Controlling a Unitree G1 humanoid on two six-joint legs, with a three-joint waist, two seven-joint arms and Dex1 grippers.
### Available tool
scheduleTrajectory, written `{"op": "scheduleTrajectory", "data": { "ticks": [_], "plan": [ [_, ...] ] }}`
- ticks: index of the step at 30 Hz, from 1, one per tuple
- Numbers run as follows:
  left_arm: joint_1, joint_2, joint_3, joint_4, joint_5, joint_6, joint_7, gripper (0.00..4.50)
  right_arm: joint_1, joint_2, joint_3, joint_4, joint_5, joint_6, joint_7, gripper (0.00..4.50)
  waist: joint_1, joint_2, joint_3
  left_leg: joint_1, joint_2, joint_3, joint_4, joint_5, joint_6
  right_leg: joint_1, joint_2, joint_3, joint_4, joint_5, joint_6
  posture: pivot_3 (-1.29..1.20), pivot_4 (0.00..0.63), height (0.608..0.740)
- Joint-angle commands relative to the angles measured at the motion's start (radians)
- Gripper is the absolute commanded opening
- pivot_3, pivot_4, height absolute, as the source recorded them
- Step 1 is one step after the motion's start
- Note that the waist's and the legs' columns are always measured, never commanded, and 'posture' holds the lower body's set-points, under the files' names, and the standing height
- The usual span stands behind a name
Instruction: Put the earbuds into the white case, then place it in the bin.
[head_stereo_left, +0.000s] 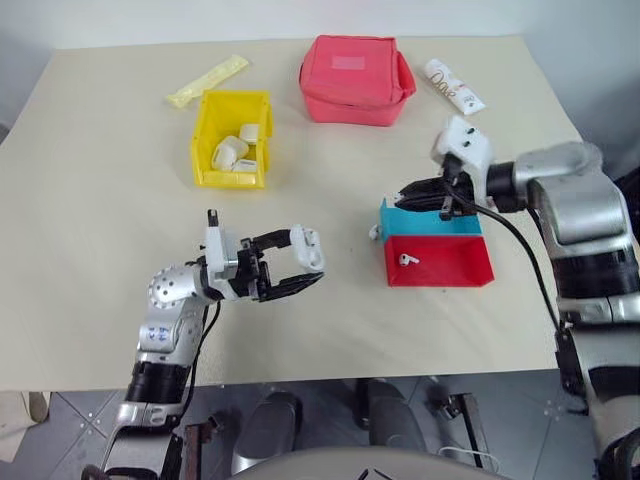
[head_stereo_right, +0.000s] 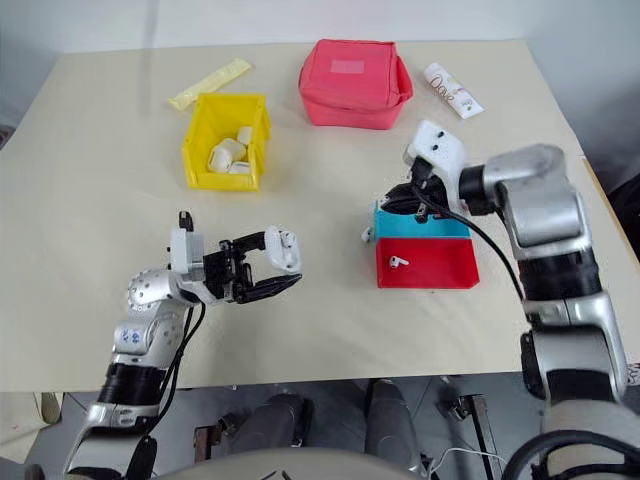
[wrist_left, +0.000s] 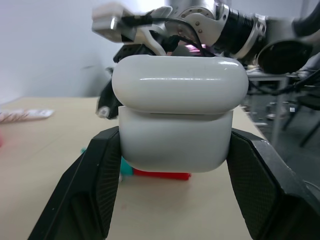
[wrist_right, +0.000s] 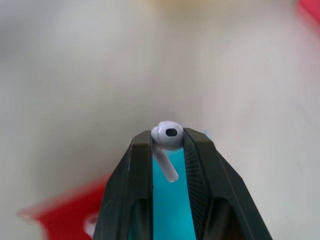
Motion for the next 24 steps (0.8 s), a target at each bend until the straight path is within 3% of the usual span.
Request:
{"op": "scheduleTrajectory", "data": {
  "ticks": [1, 4, 11, 15, 24],
  "plan": [
    [-0.069, -0.015, -0.016, 0.068, -0.025, 0.000, -0.067, 2.77, 0.102, 0.026, -0.155, -0.297, 0.222, 0.137, -0.032, 0.49, 0.001, 0.000, 0.000, 0.000, 0.000, 0.000, 0.000, 0.000, 0.000, 0.000, 0.000, 0.000, 0.000, 0.000, 0.000, 0.00, 0.150, 0.740],
    [-0.130, -0.038, -0.027, 0.145, -0.023, 0.001, -0.119, 2.77, 0.208, 0.075, -0.248, -0.470, 0.386, 0.248, -0.098, 0.49, 0.001, -0.001, -0.001, 0.000, 0.001, 0.000, 0.000, 0.000, 0.000, 0.001, 0.000, 0.000, -0.001, 0.000, 0.000, 0.00, 0.150, 0.740],
    [-0.247, -0.081, -0.042, 0.299, -0.006, -0.015, -0.231, 2.77, 0.320, 0.244, -0.364, -0.643, 0.712, 0.380, -0.342, 0.49, 0.000, -0.002, -0.001, 0.001, 0.001, -0.001, 0.000, 0.000, 0.000, 0.002, 0.001, -0.001, 0.000, 0.000, 0.000, 0.00, 0.150, 0.740],
    [-0.310, -0.112, -0.054, 0.357, 0.000, -0.014, -0.280, 2.77, 0.373, 0.326, -0.337, -0.660, 0.727, 0.292, -0.463, 0.49, 0.001, -0.002, -0.001, 0.001, 0.000, -0.001, 0.001, 0.000, 0.001, 0.002, 0.000, -0.001, 0.000, 0.000, 0.000, 0.00, 0.150, 0.740],
    [-0.361, -0.152, -0.048, 0.373, -0.004, 0.007, -0.304, 2.77, 0.441, 0.331, -0.212, -0.643, 0.704, 0.137, -0.533, 0.49, -0.002, -0.002, -0.001, 0.001, 0.000, -0.001, 0.000, 0.000, 0.001, 0.001, 0.000, -0.001, 0.000, 0.000, 0.000, 0.00, 0.150, 0.740]
  ]
}}
